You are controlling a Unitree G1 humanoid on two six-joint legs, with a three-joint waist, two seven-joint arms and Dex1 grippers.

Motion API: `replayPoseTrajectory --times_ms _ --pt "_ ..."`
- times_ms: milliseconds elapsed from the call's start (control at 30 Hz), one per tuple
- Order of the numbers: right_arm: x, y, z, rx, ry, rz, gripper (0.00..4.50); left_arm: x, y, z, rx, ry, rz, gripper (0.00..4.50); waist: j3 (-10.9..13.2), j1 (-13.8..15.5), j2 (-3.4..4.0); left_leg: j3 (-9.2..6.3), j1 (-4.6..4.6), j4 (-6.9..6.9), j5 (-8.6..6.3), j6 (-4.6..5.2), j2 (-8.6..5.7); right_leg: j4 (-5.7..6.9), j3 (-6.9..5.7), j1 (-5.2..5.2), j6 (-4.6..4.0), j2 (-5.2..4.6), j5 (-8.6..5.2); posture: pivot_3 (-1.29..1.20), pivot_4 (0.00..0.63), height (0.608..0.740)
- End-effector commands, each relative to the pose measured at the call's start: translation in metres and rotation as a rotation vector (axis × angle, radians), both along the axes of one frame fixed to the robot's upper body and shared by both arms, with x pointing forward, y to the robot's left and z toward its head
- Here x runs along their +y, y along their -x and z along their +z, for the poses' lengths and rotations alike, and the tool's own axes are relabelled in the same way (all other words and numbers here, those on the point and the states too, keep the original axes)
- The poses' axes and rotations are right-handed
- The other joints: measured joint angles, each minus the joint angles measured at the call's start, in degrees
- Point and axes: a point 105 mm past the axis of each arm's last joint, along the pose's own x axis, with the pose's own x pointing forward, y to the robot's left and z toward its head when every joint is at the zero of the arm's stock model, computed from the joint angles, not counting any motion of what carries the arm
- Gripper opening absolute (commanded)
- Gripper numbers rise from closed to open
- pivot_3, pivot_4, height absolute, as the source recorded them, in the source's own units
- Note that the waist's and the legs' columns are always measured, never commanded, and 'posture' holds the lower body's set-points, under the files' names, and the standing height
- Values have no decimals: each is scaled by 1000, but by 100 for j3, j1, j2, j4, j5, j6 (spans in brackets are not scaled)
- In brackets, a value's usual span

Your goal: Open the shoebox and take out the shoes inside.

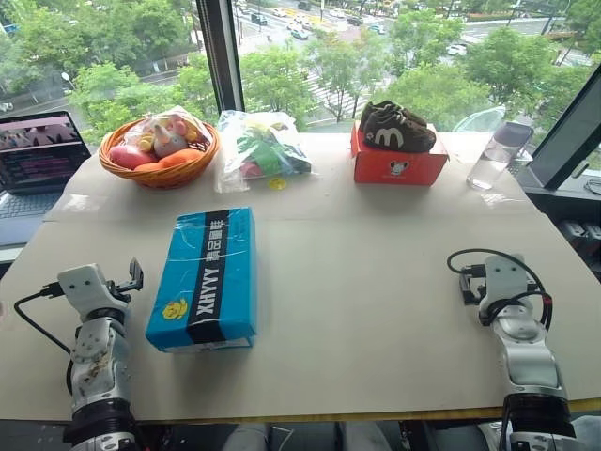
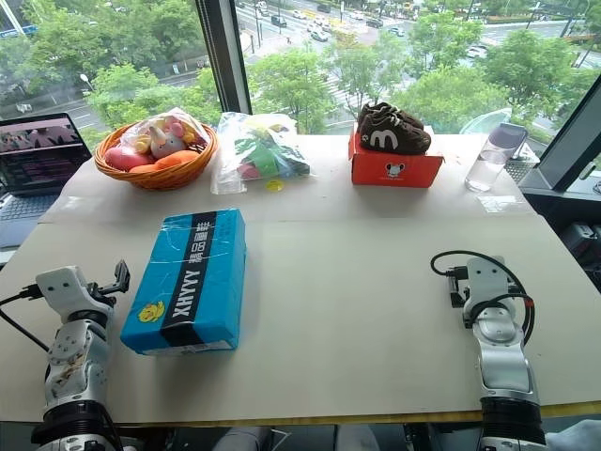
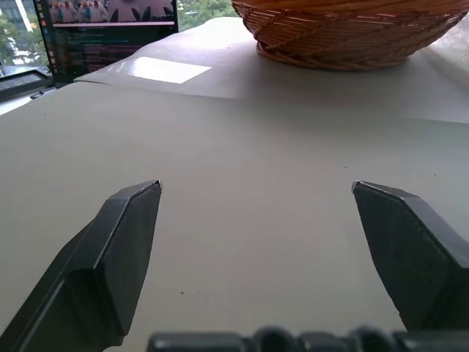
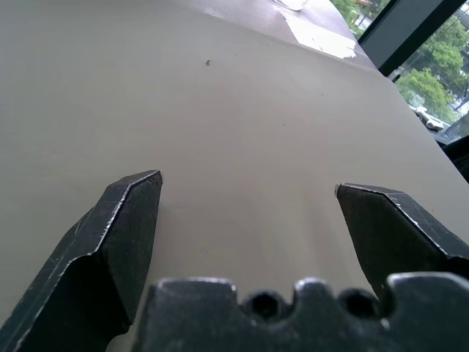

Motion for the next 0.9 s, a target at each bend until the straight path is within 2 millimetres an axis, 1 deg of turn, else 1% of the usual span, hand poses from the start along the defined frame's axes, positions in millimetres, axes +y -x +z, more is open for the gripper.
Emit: replayPoseTrajectory --times_ms 33,67,100,133,167,200,267,300,400,467,567,600,633,667,700,767,833,900 --pt "9 0 -5 36 -20 62 4500 -7 -5 17 -8 -59 -157 4473 0 0 0 0 0 0 0 0 0 0 0 0 0 0 0 0 150 740" --pt "18 -3 1 39 -27 135 4500 -19 -7 20 21 -93 -319 4473 1 -6 -1 0 0 0 0 0 0 0 0 0 0 0 0 0 150 740" --pt "24 -5 6 42 -31 188 4500 -28 -6 22 45 -114 -433 4473 2 -13 -2 1 -5 0 0 0 1 2 -1 -4 0 2 0 0 150 740" --pt "40 -7 13 57 -28 309 4500 -35 -2 27 77 -152 -563 4473 3 -53 0 1 -5 -1 0 0 3 2 -1 -7 -1 4 0 0 150 740" --pt "63 -9 24 68 -49 455 4500 -40 5 31 119 -185 -692 4473 8 -90 5 1 -10 -1 0 0 5 6 0 -14 -4 8 -1 0 150 740" --pt "81 -7 33 84 -56 577 4500 -43 11 35 151 -216 -781 4473 12 -122 9 7 -9 -8 0 0 9 3 3 -18 -7 9 -2 0 150 740" --pt "109 -1 43 134 -48 771 4500 -48 24 32 270 -244 -946 4473 24 -160 28 9 -11 -14 0 0 17 1 5 -21 -12 12 -2 0 150 740" --pt "115 0 45 151 -40 816 4500 -49 29 29 311 -245 -996 4473 30 -166 37 9 -12 -13 0 0 19 2 5 -22 -15 12 -3 0 150 740" --pt "161 14 56 228 -10 1092 4500 -55 43 35 434 -292 -1157 4473 59 -141 67 10 -15 -14 -1 0 27 -1 5 -24 -14 6 -4 0 150 740" --pt "186 24 63 244 -8 1230 4500 -55 46 40 481 -310 -1202 4473 76 -108 62 9 -33 -14 -1 0 32 -4 -1 -40 -14 9 -4 0 150 740" --pt "212 20 67 236 -11 1300 3786 -53 44 48 491 -324 -1220 4500 78 -47 60 3 -60 -14 -1 -1 40 -4 -11 -70 -17 13 -6 0 150 740" --pt "223 21 66 241 -1 1339 3465 -53 42 50 490 -330 -1221 4500 78 -36 60 3 -72 -13 -1 -1 38 -2 -12 -87 -18 13 -5 0 150 740" --pt "234 24 62 256 12 1378 3016 -53 40 50 489 -331 -1220 4500 79 -25 59 3 -93 -8 0 -1 36 5 -11 -111 -18 13 -3 0 150 740" --pt "241 26 59 267 22 1404 2796 -53 39 50 488 -331 -1219 4500 79 -23 59 3 -105 -5 1 -3 32 6 -11 -126 -23 13 3 0 150 740" --pt "246 26 56 278 29 1412 2479 -53 39 50 489 -330 -1219 4236 79 -26 59 2 -105 -5 2 -4 27 6 -11 -127 -24 14 5 0 150 740" --pt "248 21 52 291 35 1391 1729 -54 39 49 488 -335 -1223 3748 79 -29 58 2 -105 -8 1 -5 22 4 -10 -128 -27 14 6 0 150 740" --pt "249 18 48 298 52 1375 1052 -54 39 50 487 -340 -1220 3003 81 -35 57 2 -105 -8 0 -7 21 4 -9 -129 -27 13 7 0 150 740" --pt "253 15 47 296 50 1369 1031 -52 39 50 486 -343 -1213 2254 81 -37 57 2 -103 -8 0 -7 21 5 -9 -129 -28 14 7 0 150 740"
